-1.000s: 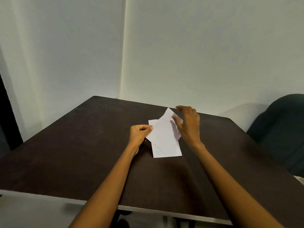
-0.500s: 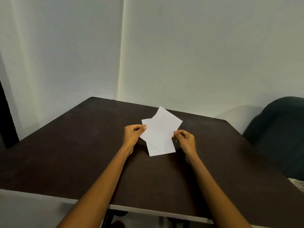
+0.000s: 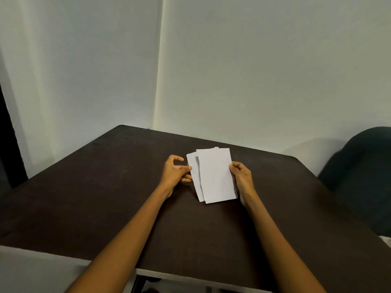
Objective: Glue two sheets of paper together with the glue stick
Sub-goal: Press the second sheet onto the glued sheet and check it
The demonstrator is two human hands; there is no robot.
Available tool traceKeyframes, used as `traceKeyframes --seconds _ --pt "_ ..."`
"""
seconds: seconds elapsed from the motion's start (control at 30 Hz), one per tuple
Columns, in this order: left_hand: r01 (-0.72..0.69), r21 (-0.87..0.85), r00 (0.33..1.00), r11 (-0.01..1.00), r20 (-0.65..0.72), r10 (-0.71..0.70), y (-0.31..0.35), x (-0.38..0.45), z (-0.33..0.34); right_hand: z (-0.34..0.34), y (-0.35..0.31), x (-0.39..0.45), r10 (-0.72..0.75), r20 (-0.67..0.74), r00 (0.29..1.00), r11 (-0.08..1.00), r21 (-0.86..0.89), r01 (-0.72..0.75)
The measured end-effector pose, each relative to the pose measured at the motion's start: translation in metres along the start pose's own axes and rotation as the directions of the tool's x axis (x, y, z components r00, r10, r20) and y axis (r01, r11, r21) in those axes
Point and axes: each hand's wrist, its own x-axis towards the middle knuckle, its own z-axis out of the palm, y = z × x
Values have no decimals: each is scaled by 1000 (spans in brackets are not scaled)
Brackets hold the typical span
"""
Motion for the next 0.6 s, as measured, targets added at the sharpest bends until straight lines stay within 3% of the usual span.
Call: traceKeyframes --seconds 0.6 --pt "25 77 991 997 127 -34 -3 14 2 7 19 16 -30 34 999 993 -110 34"
